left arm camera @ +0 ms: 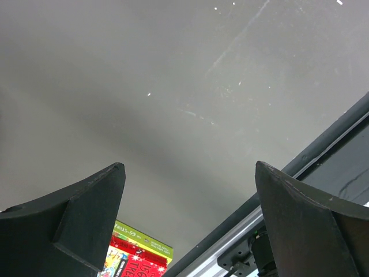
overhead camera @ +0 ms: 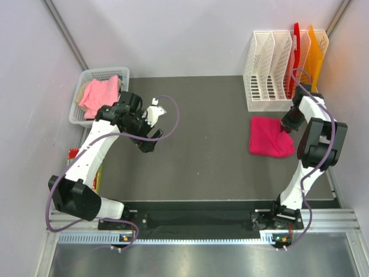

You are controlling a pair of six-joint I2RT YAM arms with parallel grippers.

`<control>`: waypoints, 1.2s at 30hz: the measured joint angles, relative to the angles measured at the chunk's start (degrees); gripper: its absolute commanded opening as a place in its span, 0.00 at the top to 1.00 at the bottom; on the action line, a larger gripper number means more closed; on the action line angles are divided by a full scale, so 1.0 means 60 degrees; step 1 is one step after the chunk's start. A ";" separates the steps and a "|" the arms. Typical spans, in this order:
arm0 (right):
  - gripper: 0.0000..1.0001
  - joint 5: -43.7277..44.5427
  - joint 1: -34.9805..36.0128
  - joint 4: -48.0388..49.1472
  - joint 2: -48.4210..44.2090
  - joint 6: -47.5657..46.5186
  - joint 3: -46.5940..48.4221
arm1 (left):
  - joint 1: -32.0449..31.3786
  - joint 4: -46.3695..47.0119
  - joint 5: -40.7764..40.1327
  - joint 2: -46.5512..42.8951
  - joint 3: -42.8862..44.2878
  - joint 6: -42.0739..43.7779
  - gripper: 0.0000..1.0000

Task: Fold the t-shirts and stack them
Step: Put the neatly folded tshirt into the corner of the board with the right arm

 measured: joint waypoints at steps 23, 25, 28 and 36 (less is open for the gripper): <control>0.71 0.2499 -0.1388 -0.1304 0.1770 -0.1188 0.2492 | 0.0310 -0.0051 -0.0029 -0.0302 -0.0441 0.0393 0.01; 0.57 0.2473 -0.1384 -0.1293 0.1894 -0.1206 0.2543 | 0.0310 -0.0080 -0.0025 -0.0284 -0.0419 0.0408 0.01; 0.42 0.2466 -0.1388 -0.1315 0.1993 -0.1300 0.2543 | 0.0310 -0.0164 -0.0025 -0.0157 -0.0313 0.0426 0.01; 0.15 0.2852 -0.1355 -0.1694 0.1956 -0.1239 0.3136 | 0.0310 -0.0321 0.0011 0.0011 -0.0138 0.0426 0.01</control>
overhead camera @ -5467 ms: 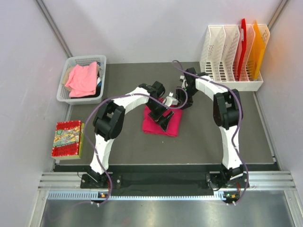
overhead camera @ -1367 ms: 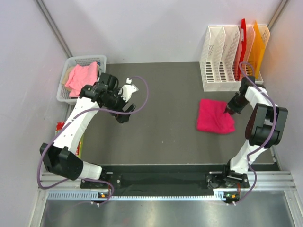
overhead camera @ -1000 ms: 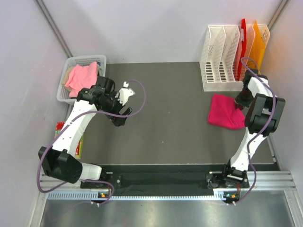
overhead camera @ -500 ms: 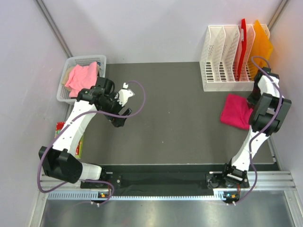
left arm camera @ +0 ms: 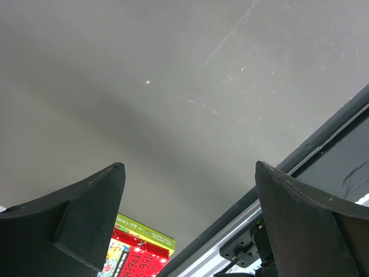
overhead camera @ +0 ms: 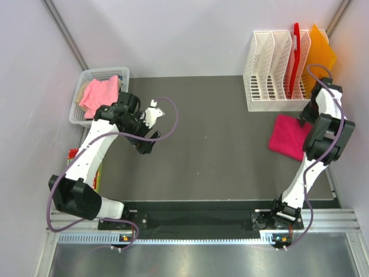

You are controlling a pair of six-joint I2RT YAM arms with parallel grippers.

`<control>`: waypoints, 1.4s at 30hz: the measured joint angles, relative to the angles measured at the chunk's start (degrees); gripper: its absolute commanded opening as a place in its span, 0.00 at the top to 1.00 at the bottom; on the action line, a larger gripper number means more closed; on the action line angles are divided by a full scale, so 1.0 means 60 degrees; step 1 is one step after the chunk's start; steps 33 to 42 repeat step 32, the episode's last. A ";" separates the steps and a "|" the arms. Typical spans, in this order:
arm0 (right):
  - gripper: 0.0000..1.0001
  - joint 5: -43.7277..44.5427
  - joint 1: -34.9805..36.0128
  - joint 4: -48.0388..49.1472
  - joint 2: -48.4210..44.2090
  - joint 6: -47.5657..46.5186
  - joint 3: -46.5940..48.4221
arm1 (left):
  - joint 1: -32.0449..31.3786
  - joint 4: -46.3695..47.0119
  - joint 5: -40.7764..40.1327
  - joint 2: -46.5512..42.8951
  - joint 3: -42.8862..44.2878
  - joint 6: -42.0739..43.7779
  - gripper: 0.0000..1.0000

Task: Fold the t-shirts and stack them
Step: Put the neatly folded tshirt into the corner of the board with the right arm

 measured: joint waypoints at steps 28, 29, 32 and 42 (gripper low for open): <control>0.00 -0.3293 0.7155 0.1945 -0.8029 -0.0109 -0.4186 | 0.0521 0.0863 -0.0113 0.1151 0.0696 -0.2637 0.01; 0.00 -0.3326 0.7173 0.1963 -0.8160 -0.0157 -0.4178 | 0.0535 0.0965 -0.0127 0.1126 0.0688 -0.2714 0.01; 0.00 -0.3362 0.7176 0.1861 -0.8269 -0.0288 -0.4036 | 0.0546 0.1330 -0.0193 0.0874 0.0561 -0.2932 0.01; 0.00 -0.3362 0.7176 0.1861 -0.8269 -0.0288 -0.4036 | 0.0546 0.1330 -0.0193 0.0874 0.0561 -0.2932 0.01</control>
